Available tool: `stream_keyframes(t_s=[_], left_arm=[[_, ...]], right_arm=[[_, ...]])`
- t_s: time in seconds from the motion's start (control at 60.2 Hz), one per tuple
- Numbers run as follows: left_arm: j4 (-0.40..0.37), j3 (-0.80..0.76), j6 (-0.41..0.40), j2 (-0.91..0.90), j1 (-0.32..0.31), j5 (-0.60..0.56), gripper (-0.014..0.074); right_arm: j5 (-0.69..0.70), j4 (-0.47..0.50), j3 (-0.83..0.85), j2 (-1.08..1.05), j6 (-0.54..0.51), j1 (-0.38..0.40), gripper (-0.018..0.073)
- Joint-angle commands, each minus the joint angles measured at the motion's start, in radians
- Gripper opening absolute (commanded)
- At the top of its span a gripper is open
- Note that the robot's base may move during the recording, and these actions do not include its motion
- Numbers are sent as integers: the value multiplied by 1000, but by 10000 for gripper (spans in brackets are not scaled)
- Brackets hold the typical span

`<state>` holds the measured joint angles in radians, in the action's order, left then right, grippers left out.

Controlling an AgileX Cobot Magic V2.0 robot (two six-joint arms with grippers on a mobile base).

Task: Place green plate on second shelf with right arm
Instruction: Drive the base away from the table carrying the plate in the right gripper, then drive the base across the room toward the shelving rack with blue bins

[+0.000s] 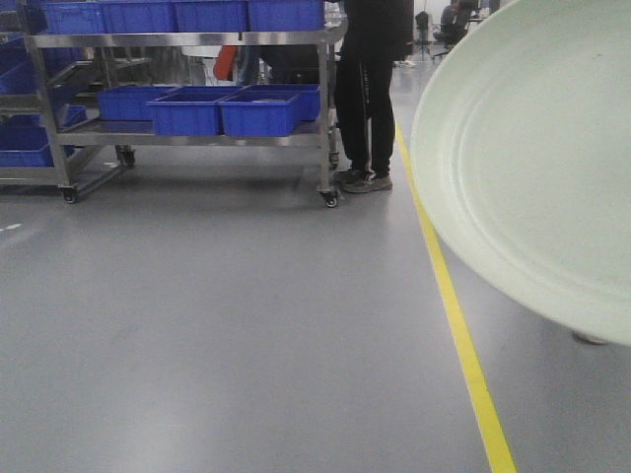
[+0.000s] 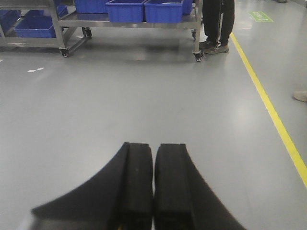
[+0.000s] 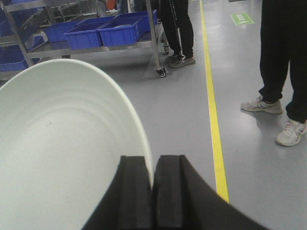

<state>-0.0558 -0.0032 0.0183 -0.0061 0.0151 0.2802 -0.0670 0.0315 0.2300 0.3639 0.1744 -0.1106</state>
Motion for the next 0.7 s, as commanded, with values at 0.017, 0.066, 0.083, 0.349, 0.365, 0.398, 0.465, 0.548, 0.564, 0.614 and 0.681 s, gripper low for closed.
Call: stream_keyframes(t_s=[0.017,0.066,0.083,0.349,0.365,0.398,0.465,0.548,0.564,0.614,0.681], left_arm=[[-2,40,0,-21,-3,-80,124],[-2,40,0,-21,-3,-80,124],[-2,40,0,-21,-3,-80,124],[-2,40,0,-21,-3,-80,124],[-2,40,0,-21,-3,-80,124],[-2,40,0,-21,-3,-80,124],[-2,40,0,-21,-3,-80,124],[-2,40,0,-21,-3,-80,124],[-2,40,0,-21,-3,-80,124],[-2,40,0,-21,-3,-80,124],[-2,40,0,-21,-3,-80,124]], right_arm=[[115,-1,34,6,1,4,55],[115,-1,34,6,1,4,55],[115,-1,34,6,1,4,55],[115,-1,34,6,1,4,55],[115,-1,34,6,1,4,55],[115,-1,34,6,1,4,55],[115,-1,34,6,1,4,55],[115,-1,34,6,1,4,55],[115,-1,34,6,1,4,55],[115,-1,34,6,1,4,55],[115,-1,34,6,1,4,55]])
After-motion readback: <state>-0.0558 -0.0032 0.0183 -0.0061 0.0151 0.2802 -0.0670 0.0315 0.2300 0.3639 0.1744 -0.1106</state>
